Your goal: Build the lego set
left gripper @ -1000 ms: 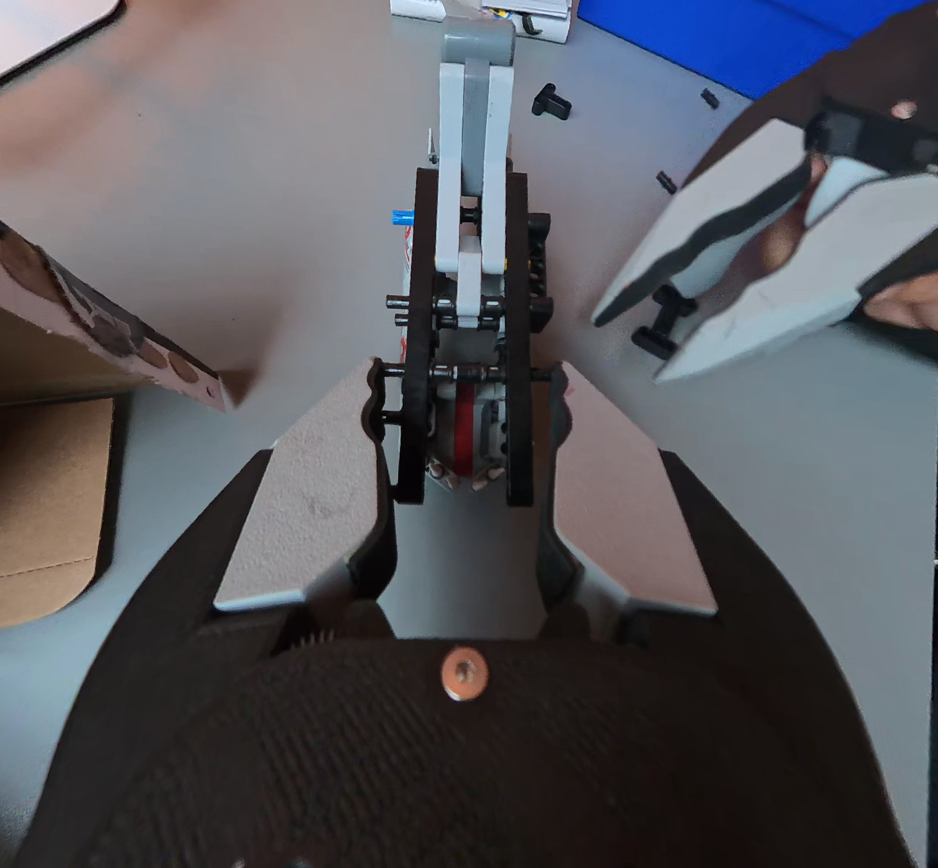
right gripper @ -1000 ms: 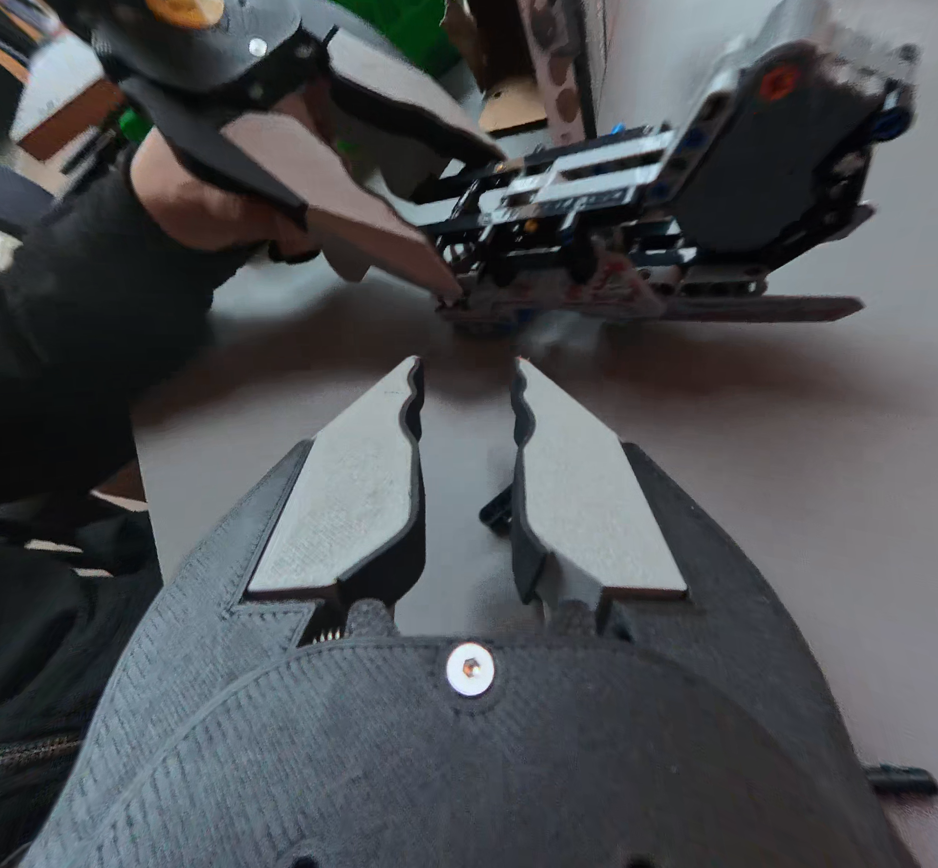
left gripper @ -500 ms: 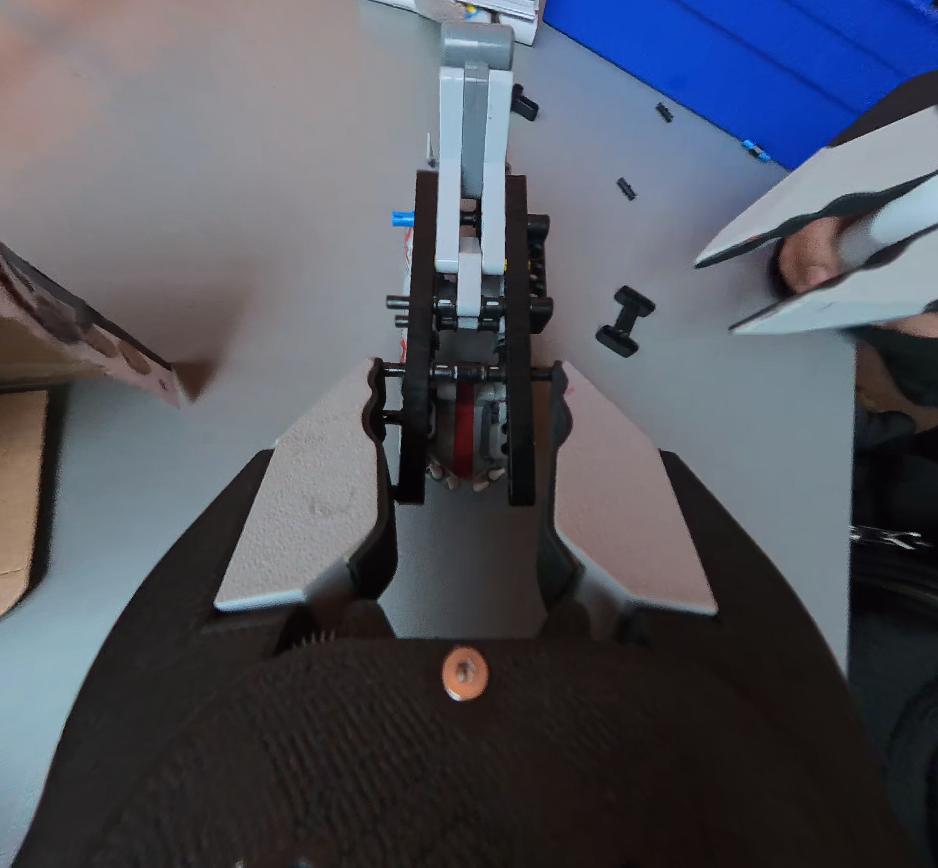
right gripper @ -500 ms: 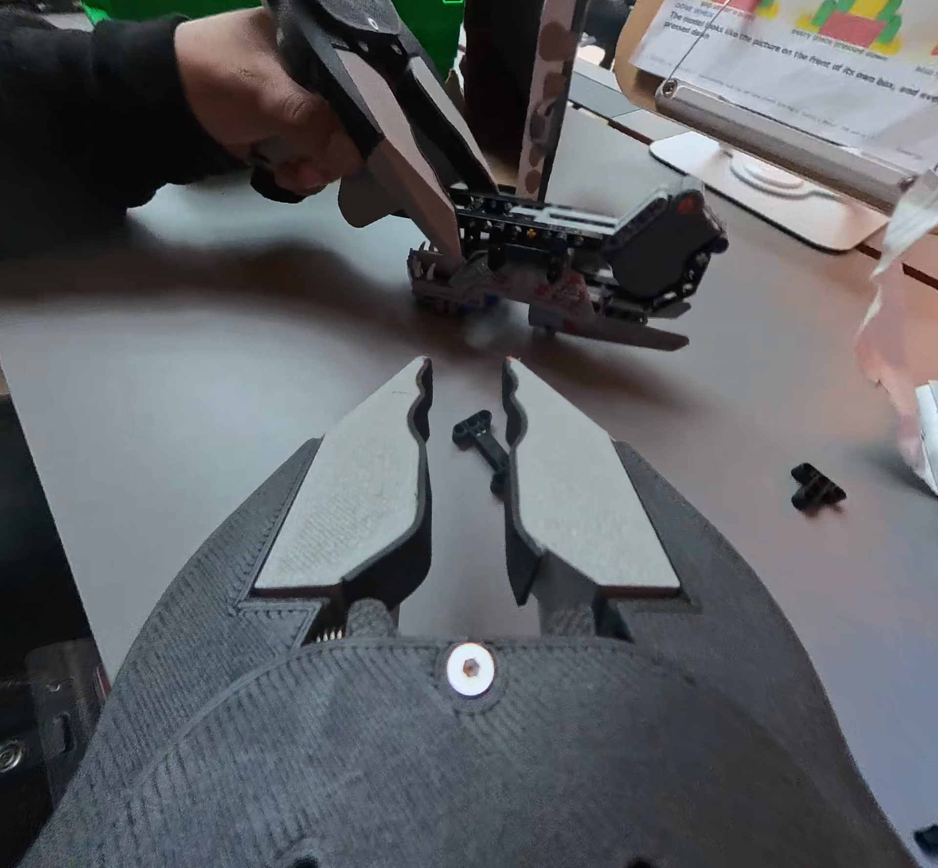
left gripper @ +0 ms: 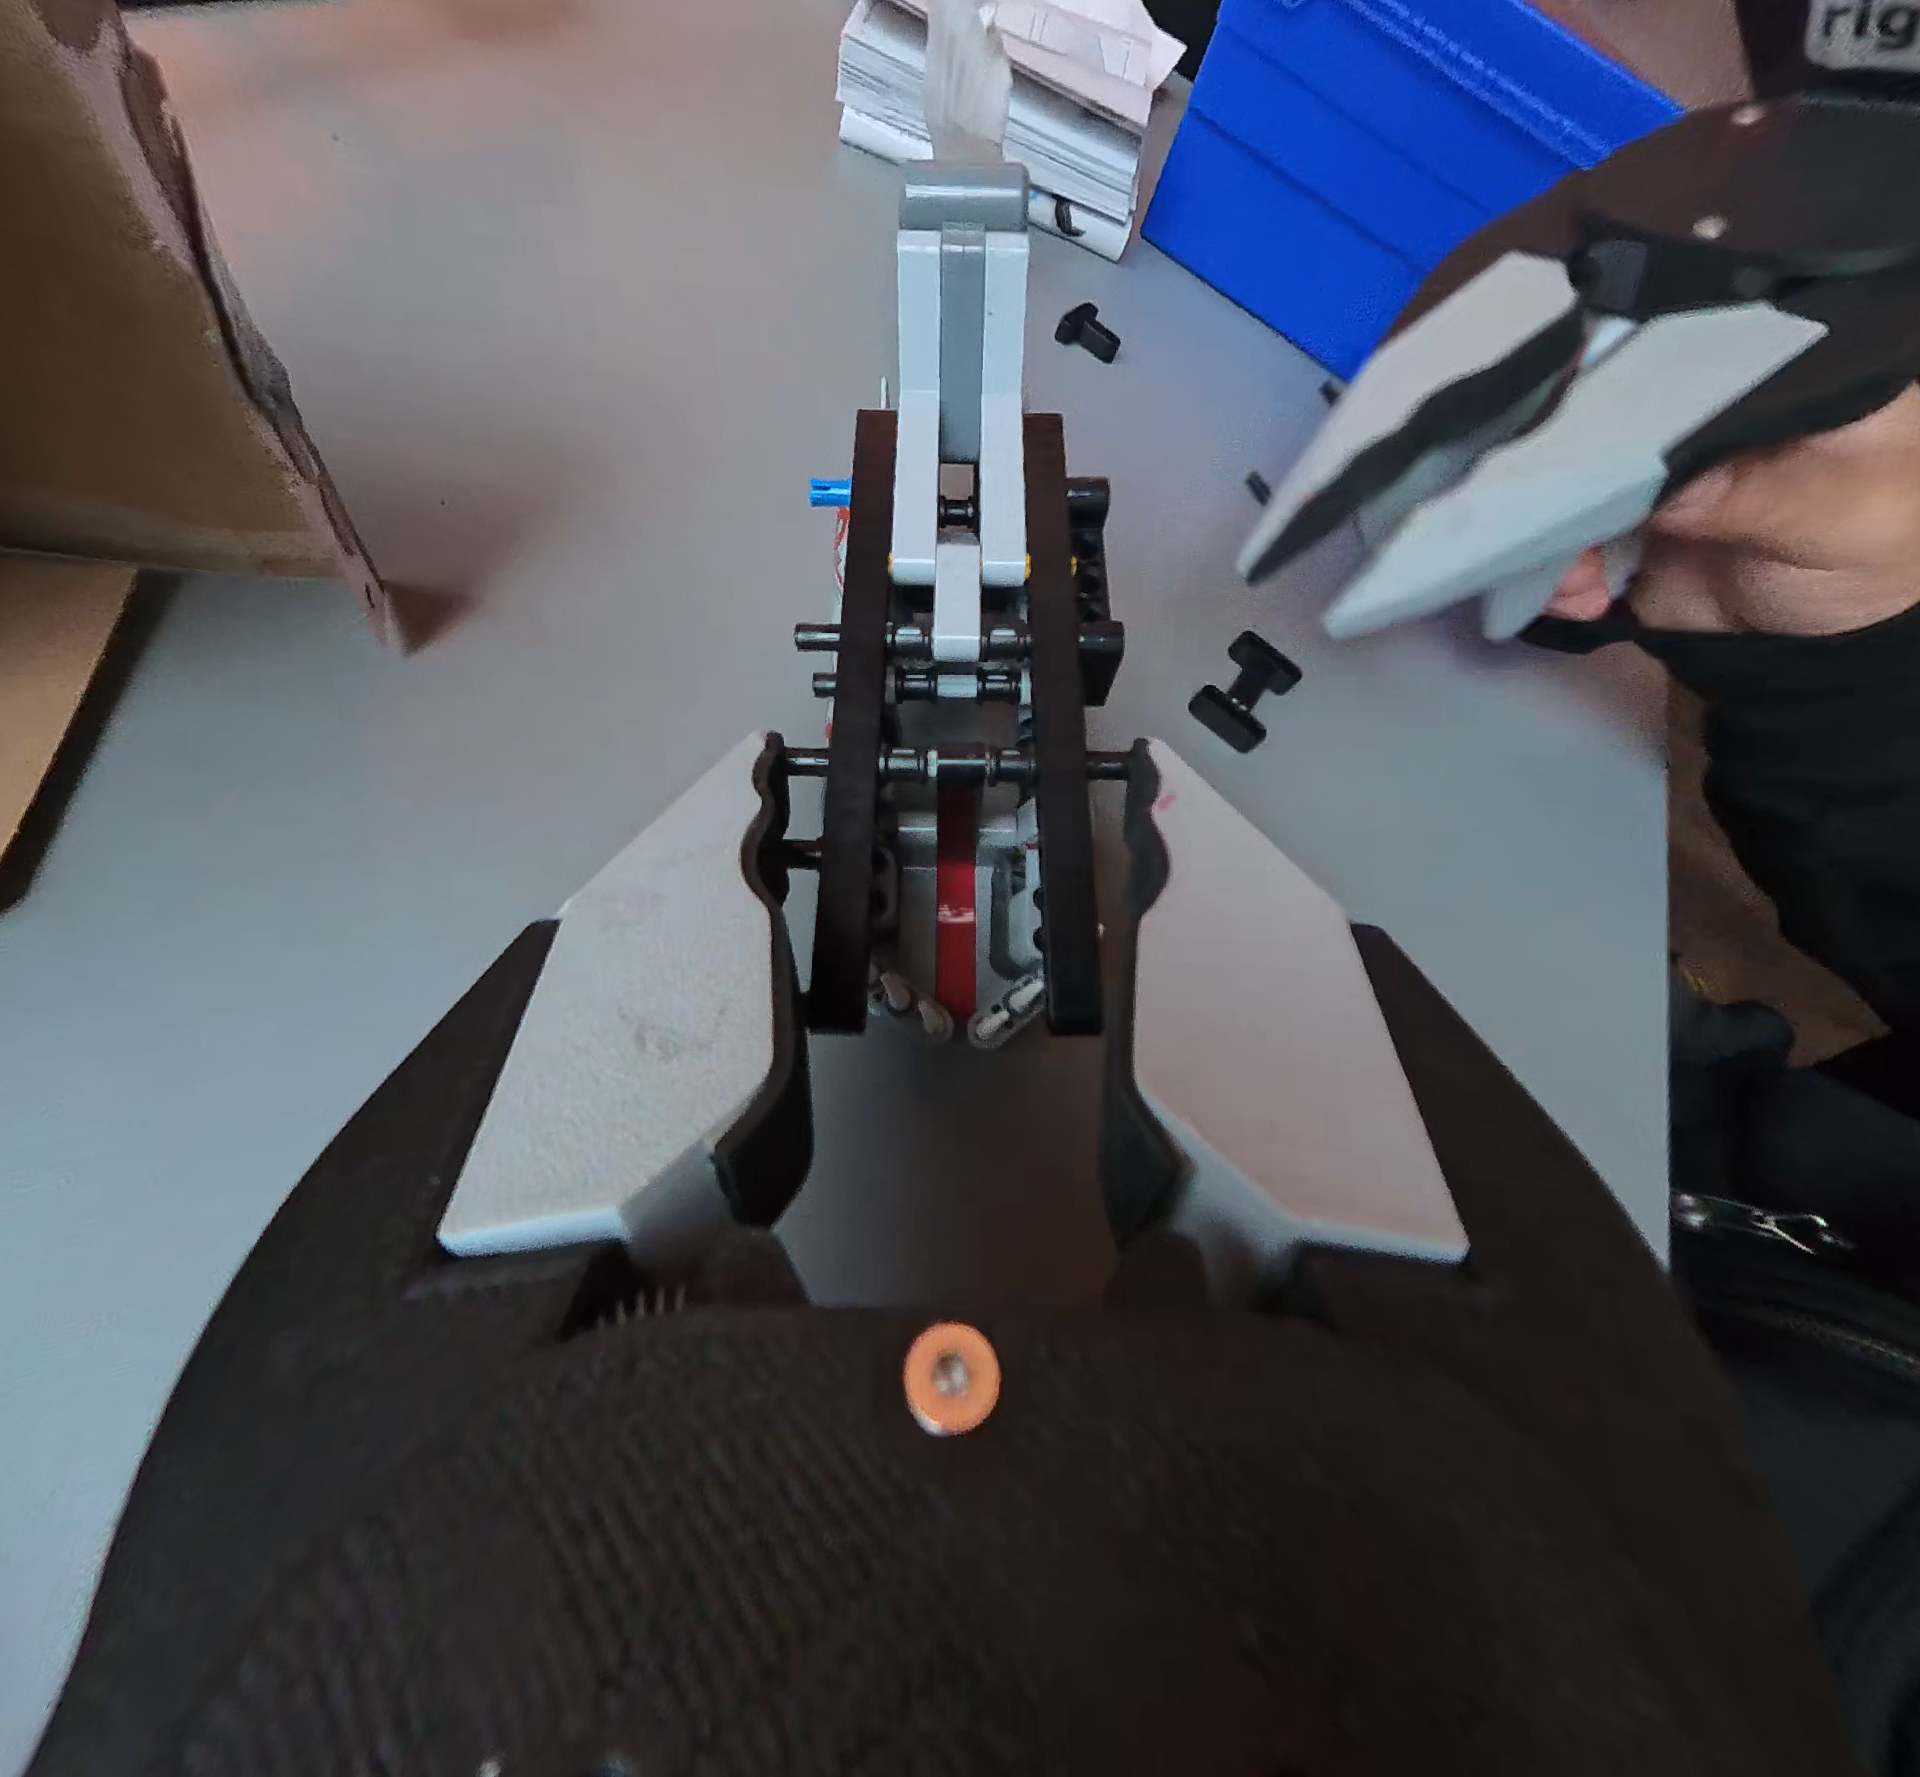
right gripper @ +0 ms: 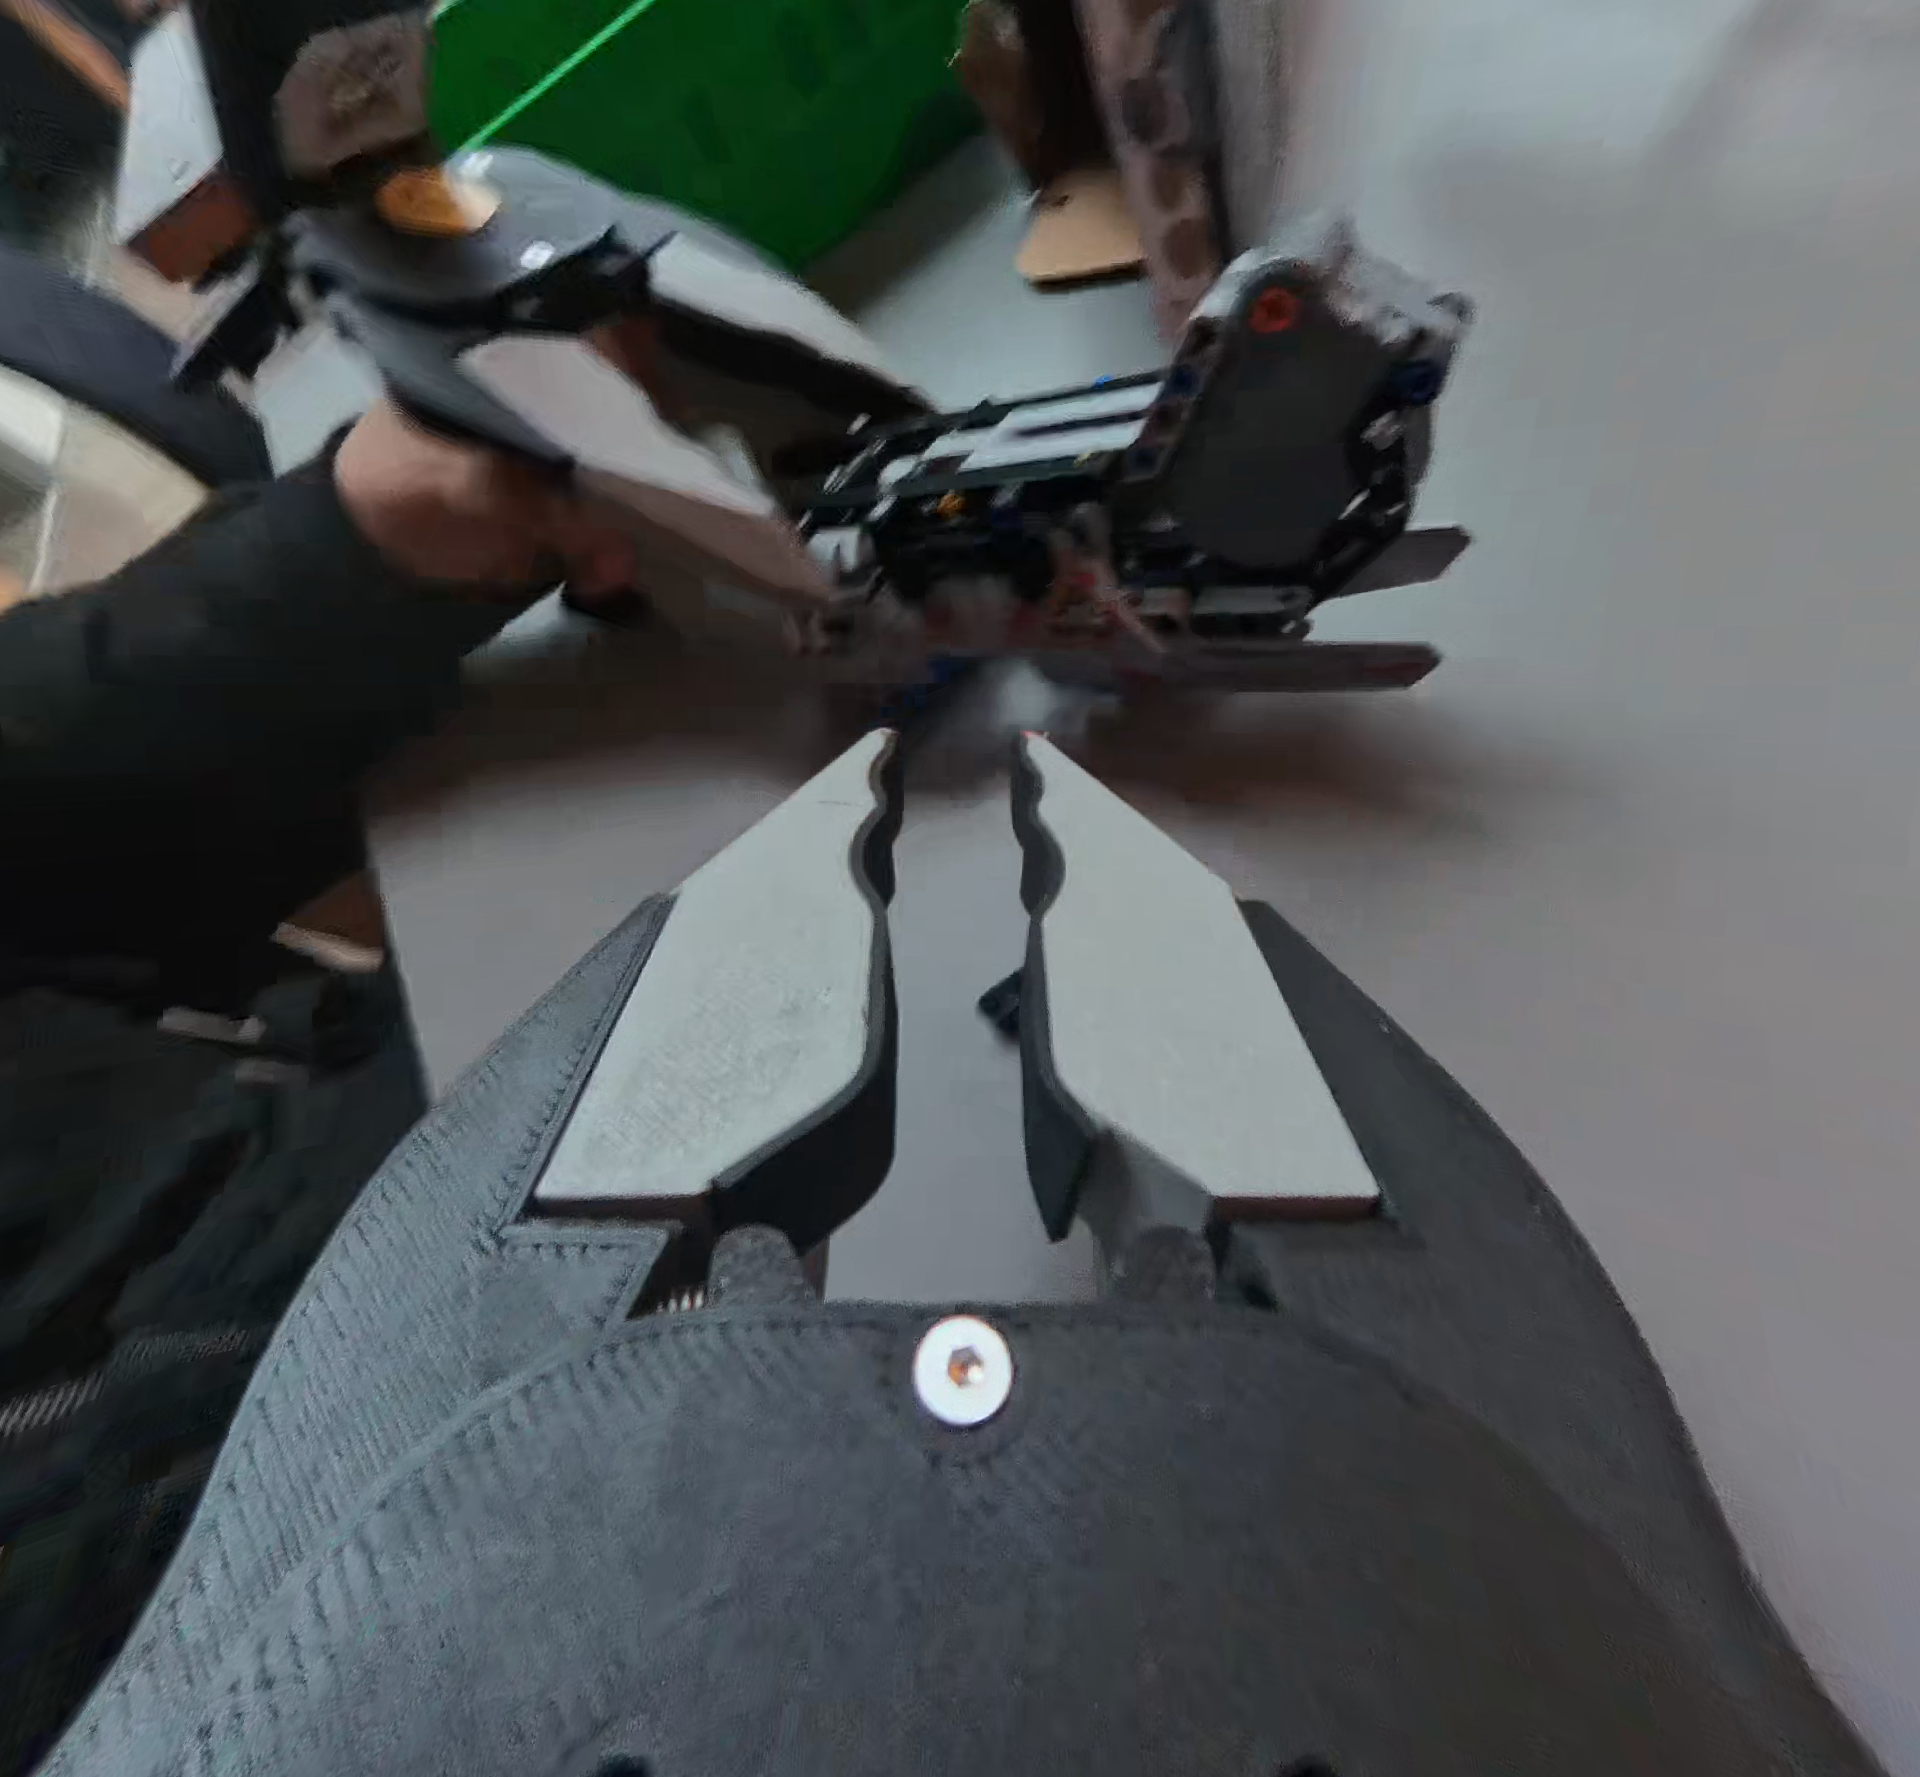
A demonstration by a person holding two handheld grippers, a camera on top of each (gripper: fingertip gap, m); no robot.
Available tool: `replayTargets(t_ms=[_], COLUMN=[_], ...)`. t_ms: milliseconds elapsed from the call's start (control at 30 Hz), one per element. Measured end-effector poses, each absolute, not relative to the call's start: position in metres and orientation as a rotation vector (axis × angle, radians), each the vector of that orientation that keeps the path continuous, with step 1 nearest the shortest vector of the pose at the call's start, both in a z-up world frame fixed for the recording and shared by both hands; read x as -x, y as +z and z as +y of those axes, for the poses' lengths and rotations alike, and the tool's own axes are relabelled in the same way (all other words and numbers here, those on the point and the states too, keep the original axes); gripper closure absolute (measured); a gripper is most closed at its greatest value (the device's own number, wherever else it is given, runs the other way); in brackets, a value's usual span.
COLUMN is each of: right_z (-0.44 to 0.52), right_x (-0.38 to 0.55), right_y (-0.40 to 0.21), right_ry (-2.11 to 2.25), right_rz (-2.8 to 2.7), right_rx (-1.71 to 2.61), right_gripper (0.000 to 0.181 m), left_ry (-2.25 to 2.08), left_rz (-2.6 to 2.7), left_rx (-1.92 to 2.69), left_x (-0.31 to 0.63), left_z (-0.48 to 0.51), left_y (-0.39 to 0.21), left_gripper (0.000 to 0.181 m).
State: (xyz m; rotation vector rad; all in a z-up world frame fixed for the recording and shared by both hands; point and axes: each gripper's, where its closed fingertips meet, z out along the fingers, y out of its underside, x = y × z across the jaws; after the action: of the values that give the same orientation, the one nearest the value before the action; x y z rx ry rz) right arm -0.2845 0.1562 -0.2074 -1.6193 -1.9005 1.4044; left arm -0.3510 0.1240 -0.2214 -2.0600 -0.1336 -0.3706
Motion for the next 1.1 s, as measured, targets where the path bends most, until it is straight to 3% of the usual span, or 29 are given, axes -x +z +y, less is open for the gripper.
replayTargets(t_ms=[100, 167, 367, 533, 733, 800, 1100], right_z=[0.141, 0.151, 0.225, 0.206, 0.142, 0.134, 0.136], right_x=[0.254, 0.244, 0.260, 0.269, 0.292, 0.299, 0.307], right_y=[-0.233, -0.259, -0.267, -0.251, -0.215, -0.203, -0.193], right_ry=[1.270, 1.058, 0.818, 0.939, 1.426, 1.500, 0.998], right_rz=[-2.111, -2.139, -1.874, -1.838, -1.816, -1.805, -1.902], right_rx=[1.608, 1.636, 1.681, 1.612, 1.572, 1.482, 0.921], right_gripper=[0.166, 0.178, 0.181, 0.176, 0.165, 0.153, 0.170], left_ry=[-0.383, -0.388, -0.369, -0.363, -0.348, -0.365, -0.849], left_rz=[-0.145, -0.149, -0.146, -0.149, -0.158, -0.146, -0.234], left_rx=[2.049, 2.040, 2.040, 2.030, 2.025, 2.039, 2.034], left_x=[0.353, 0.353, 0.351, 0.350, 0.349, 0.349, 0.339], left_z=[0.124, 0.124, 0.122, 0.119, 0.118, 0.118, 0.116], left_y=[-0.221, -0.220, -0.221, -0.220, -0.220, -0.221, -0.218], left_gripper=[0.118, 0.118, 0.118, 0.118, 0.118, 0.118, 0.118])
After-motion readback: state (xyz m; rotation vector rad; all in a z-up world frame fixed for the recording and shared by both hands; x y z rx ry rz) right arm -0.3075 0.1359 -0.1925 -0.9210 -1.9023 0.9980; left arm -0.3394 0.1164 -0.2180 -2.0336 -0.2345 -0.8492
